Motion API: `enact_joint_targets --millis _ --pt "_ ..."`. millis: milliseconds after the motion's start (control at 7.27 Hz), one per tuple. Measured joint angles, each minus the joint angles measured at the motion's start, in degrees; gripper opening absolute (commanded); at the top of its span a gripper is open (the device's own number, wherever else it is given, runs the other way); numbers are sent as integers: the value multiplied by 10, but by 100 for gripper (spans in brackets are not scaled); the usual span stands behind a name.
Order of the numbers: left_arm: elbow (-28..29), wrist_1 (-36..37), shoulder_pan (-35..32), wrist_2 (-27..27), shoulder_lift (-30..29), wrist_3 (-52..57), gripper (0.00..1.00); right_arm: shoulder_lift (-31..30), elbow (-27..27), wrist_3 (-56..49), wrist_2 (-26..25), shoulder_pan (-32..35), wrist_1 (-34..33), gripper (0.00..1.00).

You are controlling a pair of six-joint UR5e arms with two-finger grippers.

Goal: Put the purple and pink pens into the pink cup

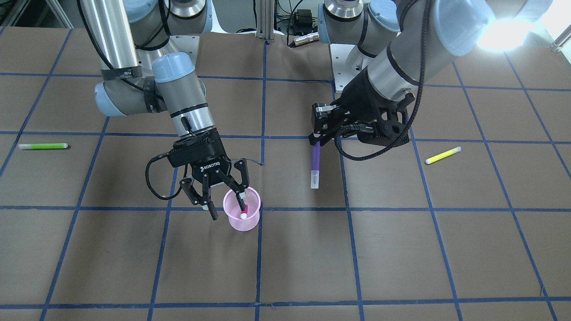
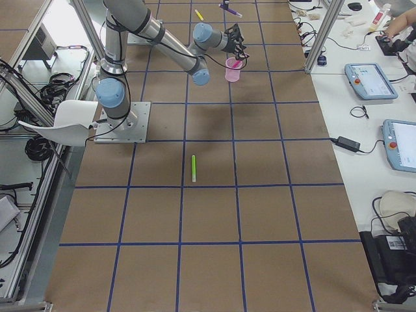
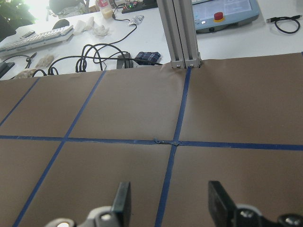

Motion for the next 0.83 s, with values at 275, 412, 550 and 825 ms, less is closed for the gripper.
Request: enact_joint_targets --millis 275,412,550,825 --pt "0 25 -30 -22 -25 -212 0 -2 -65 -8 1 -37 124 100" --pt "0 35 -45 -50 -43 -287 0 -2 -101 -24 7 -66 201 100" --pt "0 50 -62 -86 -64 -354 0 -2 -129 -52 13 -93 268 100" --pt "2 67 -78 -171 -108 -437 0 -23 -160 -110 -14 -135 413 100"
